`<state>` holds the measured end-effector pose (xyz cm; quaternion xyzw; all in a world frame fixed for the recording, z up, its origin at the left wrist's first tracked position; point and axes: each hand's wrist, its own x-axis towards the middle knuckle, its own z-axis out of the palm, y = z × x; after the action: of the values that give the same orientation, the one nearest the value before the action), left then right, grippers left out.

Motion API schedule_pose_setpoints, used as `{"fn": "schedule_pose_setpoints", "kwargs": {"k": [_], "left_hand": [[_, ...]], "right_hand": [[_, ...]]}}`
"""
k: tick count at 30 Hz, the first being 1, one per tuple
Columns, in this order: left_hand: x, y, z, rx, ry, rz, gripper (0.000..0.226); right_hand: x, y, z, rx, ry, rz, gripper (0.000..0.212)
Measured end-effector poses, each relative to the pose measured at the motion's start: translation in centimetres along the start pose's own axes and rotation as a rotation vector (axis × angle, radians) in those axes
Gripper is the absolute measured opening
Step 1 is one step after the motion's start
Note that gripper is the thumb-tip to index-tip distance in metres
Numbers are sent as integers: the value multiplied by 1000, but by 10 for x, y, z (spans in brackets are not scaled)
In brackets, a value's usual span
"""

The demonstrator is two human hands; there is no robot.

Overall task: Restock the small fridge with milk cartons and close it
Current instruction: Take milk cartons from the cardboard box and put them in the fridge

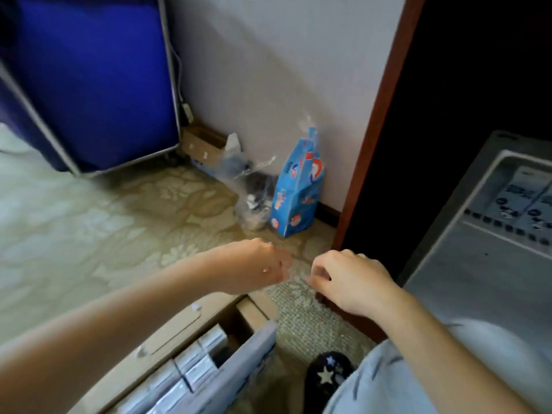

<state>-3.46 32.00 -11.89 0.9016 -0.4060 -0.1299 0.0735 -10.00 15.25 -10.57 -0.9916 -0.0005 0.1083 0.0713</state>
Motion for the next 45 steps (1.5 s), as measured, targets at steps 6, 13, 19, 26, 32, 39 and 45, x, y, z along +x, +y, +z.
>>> {"fn": "schedule_pose_setpoints", "kwargs": {"k": [6, 13, 19, 26, 32, 39, 45], "left_hand": [[-52, -42, 58, -148, -89, -248, 30], [-92, -80, 154, -247, -130, -604, 29], [-98, -70, 203, -289, 6, -831, 40], [-80, -57, 224, -339, 196, -962, 48], [-67, -61, 233, -340, 149, -1063, 49], [-59, -67, 228, -417, 119, -1099, 43], [-48, -68, 225, -155, -107, -1031, 40]], "right_hand": [[42, -52, 61, 55, -188, -134, 23], [67, -66, 142, 229, -315, -194, 26], [72, -81, 178, 224, -314, -292, 40], [81, -91, 206, 240, -375, -313, 59], [94, -97, 221, 217, -439, -286, 66], [103, -105, 232, 31, -313, -358, 48], [104, -103, 236, 69, -257, -304, 37]]}}
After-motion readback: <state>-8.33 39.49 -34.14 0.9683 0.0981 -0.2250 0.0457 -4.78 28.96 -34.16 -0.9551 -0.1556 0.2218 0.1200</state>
